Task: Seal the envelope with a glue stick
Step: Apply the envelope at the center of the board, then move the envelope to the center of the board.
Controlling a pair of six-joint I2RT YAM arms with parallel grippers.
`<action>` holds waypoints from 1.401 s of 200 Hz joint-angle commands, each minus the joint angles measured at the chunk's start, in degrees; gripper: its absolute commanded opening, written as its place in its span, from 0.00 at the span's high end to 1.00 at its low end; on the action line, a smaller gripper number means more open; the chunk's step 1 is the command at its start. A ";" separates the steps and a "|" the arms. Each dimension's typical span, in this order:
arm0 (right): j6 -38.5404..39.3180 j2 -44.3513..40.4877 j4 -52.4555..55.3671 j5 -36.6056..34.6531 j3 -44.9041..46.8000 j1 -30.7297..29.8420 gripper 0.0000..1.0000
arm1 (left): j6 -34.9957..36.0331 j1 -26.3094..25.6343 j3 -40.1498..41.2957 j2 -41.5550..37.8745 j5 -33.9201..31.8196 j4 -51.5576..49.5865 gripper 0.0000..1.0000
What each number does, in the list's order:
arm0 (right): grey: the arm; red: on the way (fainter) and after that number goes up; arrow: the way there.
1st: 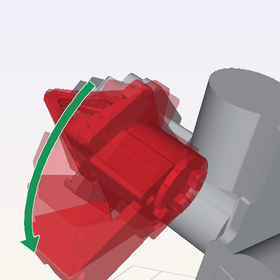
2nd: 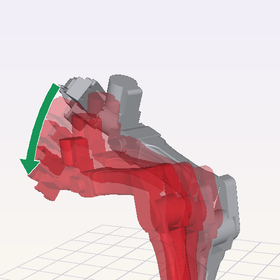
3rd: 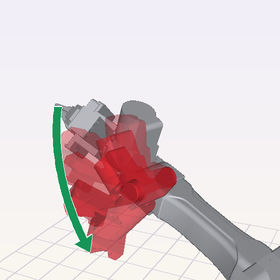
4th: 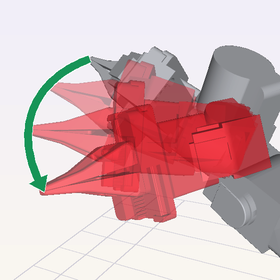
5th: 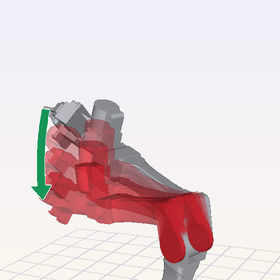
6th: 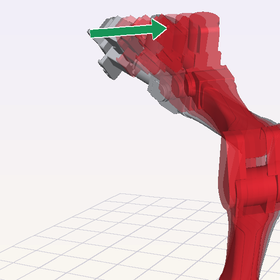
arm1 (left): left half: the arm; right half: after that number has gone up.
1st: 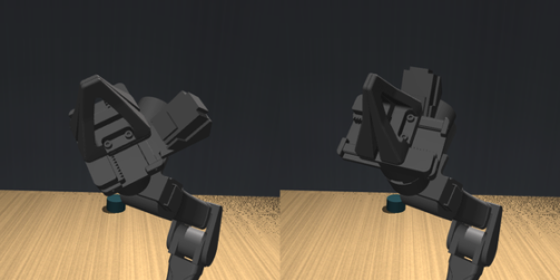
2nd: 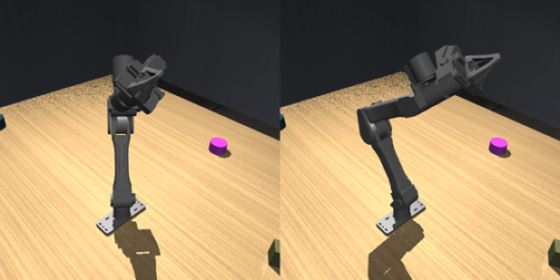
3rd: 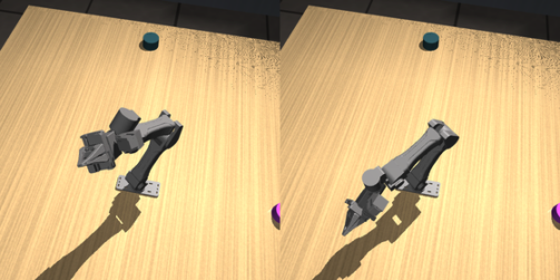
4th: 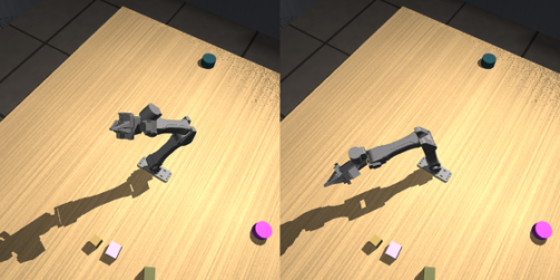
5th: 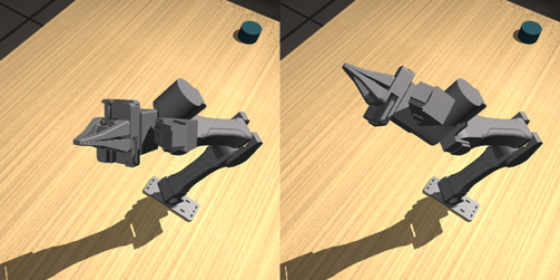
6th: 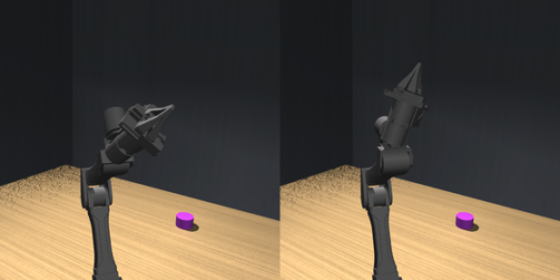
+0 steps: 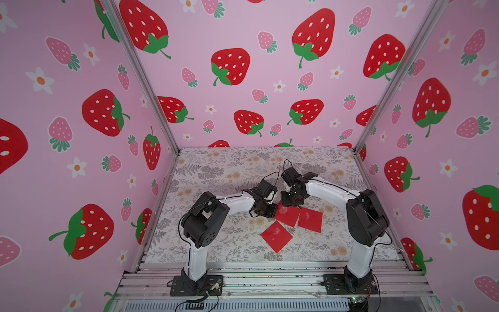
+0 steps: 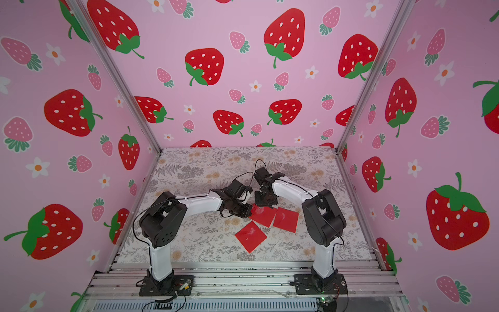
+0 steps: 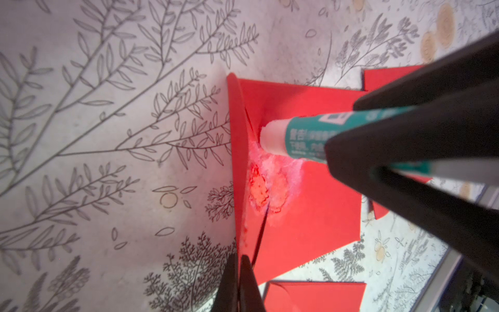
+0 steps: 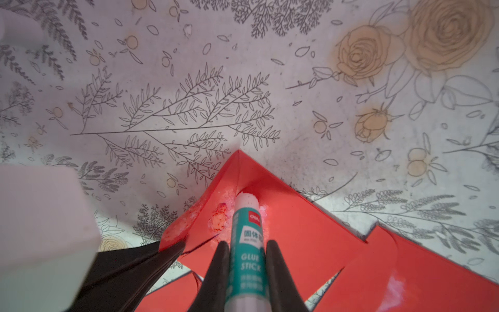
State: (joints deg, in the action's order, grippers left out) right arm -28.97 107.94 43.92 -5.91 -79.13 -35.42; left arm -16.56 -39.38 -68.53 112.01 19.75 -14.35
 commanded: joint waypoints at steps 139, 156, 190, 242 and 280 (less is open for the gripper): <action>-5.16 -21.40 -7.77 19.22 13.06 10.30 1.00 | 3.91 5.21 2.08 -5.39 -4.13 -5.29 1.00; -4.46 -23.28 -6.43 19.16 14.01 11.74 1.00 | 5.24 5.94 1.76 -5.58 -3.31 -5.68 1.00; -3.91 -25.68 -5.81 19.57 16.18 14.38 1.00 | 6.84 5.98 -0.48 -5.22 -2.08 -6.97 0.83; -3.29 -27.25 -4.92 19.69 16.73 15.81 1.00 | 7.45 6.33 -4.99 -3.69 -2.09 -8.93 0.77; -3.02 -27.52 -4.39 19.83 16.73 16.00 1.00 | 7.68 6.83 -7.82 -2.24 -2.61 -10.25 0.81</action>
State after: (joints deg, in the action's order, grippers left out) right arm -32.97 81.84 37.74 13.08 -62.48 -19.81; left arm -10.07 -32.97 -73.43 108.05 17.10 -21.78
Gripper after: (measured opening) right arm 0.207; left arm 0.207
